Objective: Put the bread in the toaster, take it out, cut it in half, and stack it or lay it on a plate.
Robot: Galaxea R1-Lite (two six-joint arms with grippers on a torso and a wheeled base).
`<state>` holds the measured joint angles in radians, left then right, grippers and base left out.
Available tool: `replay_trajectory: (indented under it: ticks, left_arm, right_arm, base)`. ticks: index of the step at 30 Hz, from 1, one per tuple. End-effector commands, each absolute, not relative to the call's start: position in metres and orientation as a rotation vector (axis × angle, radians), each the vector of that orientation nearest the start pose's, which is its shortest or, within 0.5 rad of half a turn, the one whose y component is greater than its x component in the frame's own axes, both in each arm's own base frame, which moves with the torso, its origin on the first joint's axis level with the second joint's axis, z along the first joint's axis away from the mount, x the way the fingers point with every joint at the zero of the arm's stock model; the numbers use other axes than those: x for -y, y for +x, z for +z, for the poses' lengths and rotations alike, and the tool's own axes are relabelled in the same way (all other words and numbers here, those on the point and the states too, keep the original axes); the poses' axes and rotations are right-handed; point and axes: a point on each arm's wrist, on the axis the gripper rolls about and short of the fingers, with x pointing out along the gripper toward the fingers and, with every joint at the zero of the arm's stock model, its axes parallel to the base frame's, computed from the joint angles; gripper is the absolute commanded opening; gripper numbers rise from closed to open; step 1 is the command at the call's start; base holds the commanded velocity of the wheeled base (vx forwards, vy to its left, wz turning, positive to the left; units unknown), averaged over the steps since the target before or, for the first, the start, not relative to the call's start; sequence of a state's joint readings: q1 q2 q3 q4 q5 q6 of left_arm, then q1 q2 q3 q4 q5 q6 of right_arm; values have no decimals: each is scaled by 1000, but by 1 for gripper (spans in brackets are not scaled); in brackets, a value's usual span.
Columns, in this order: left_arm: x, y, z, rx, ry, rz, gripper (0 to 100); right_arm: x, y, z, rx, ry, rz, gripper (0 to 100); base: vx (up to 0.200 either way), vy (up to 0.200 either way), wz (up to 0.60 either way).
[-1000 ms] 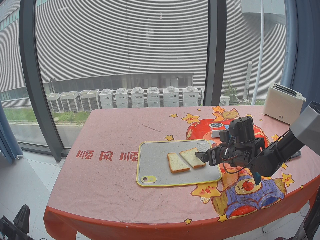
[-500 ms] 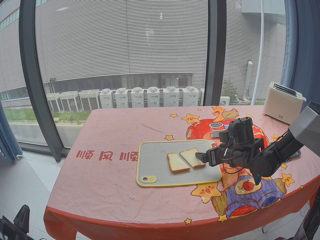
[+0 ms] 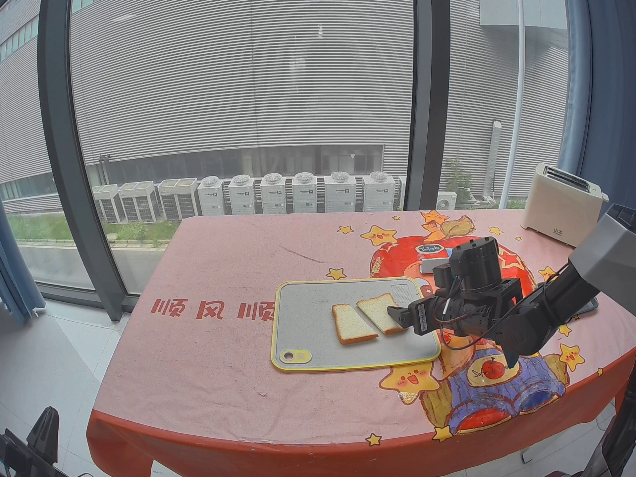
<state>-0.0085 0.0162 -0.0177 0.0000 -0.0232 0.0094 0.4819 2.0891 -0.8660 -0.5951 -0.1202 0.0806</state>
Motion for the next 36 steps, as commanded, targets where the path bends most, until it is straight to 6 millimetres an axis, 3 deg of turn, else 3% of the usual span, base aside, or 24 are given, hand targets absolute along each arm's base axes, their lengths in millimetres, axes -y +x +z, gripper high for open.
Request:
replay_trajectory:
  ticks: [1,16,17,36]
  left_arm:
    - [0,-23,75,0,9,-31,0]
    - [0,-23,75,0,9,-31,0]
    - [0,-23,75,0,9,-31,0]
    - [0,-23,75,0,9,-31,0]
  right_arm:
    - [-167,321,60,-620,-121,315,100]
    - [-174,313,54,-637,-145,324,100]
    - [-174,312,54,-637,-145,326,0]
    - [-176,307,58,-629,-149,329,0]
  base:
    - [0,0,0]
    - [0,0,0]
    - [0,0,0]
    - [0,0,0]
